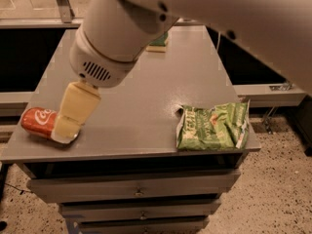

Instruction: Place coke can upright

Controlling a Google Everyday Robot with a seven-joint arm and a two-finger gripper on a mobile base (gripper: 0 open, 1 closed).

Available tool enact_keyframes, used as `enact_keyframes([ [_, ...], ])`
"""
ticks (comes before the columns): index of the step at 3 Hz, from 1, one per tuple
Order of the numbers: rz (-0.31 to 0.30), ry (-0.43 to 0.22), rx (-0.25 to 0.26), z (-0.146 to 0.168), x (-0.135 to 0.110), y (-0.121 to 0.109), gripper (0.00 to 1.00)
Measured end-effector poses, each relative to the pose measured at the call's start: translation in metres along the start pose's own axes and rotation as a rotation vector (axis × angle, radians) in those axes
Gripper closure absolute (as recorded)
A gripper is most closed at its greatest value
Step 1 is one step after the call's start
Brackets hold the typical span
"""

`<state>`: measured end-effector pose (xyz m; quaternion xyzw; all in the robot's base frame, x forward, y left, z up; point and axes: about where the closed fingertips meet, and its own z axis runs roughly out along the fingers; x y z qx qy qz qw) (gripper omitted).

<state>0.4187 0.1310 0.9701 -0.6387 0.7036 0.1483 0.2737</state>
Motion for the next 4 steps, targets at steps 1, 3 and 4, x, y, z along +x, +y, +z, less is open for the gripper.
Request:
enact_keyframes([
  [1,0.035,-0.02,-0.032,0.038,-0.017,0.015,0.0],
  [3,0.062,0.033,-0.057,0.108,-0.037,0.018,0.0],
  [4,0.054,0.086,-0.054,0.137,-0.04,0.008,0.0],
])
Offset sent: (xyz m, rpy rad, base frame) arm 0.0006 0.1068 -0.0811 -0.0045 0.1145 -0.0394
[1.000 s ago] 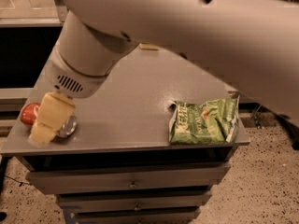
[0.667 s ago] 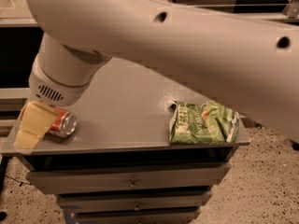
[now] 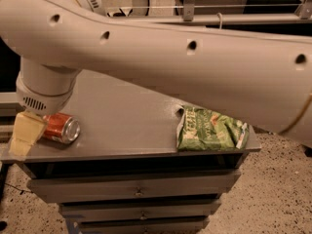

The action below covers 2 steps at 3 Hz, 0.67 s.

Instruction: Place coke can upright

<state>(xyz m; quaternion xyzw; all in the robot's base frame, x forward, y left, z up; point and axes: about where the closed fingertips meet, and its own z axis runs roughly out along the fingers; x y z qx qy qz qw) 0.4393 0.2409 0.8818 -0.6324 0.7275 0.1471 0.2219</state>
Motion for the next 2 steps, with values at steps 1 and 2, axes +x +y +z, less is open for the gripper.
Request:
enact_keyframes([
  [1,-0.014,0.065,0.015,0.021,-0.003,-0.009,0.0],
  [2,-0.026,0.141,0.039,0.035,-0.004,-0.014,0.0],
])
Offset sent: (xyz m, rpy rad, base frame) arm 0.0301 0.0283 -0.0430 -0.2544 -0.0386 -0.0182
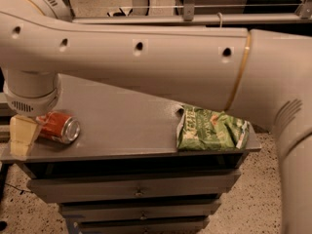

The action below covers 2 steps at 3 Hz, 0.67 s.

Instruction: Place coke can upright

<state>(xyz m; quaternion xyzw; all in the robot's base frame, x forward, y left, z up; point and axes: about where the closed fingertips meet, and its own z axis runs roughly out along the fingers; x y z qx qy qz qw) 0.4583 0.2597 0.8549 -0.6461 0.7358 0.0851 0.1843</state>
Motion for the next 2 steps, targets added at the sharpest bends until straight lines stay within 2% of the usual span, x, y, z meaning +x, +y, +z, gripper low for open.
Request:
enact_keyframes([
  [1,-0.002,0.079,0.027,0.0122,-0.0008,-0.0032,0.0],
  [2,0.013,0.136,0.049,0.018,0.0009,-0.0061,0.18],
])
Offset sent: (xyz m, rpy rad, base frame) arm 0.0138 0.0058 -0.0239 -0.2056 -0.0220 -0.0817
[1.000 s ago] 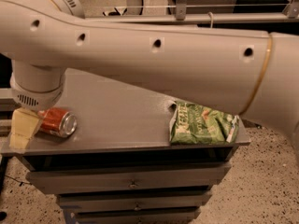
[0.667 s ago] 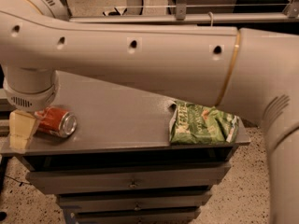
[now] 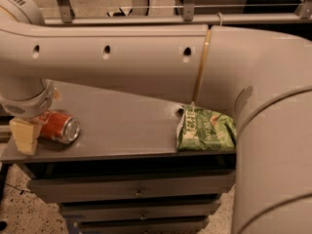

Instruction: Place coke can upright

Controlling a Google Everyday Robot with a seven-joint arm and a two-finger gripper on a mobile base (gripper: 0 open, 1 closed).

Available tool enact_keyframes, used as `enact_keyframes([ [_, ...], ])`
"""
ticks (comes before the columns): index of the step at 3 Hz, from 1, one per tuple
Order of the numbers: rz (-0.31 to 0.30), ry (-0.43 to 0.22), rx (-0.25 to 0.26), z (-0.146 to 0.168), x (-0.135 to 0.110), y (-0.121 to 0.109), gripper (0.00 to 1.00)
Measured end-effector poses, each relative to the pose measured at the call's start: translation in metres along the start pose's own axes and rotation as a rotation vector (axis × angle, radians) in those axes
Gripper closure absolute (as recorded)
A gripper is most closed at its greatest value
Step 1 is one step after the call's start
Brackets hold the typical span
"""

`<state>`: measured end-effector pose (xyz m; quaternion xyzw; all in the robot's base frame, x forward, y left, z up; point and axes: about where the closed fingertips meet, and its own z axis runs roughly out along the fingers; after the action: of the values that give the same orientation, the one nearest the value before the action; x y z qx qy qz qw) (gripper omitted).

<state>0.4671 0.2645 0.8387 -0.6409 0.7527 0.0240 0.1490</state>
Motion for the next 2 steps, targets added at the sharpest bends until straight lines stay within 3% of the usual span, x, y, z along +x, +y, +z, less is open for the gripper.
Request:
enact_keyframes([
  [2,0.033,0.038,0.035,-0.0005,0.0026,-0.0103,0.64],
])
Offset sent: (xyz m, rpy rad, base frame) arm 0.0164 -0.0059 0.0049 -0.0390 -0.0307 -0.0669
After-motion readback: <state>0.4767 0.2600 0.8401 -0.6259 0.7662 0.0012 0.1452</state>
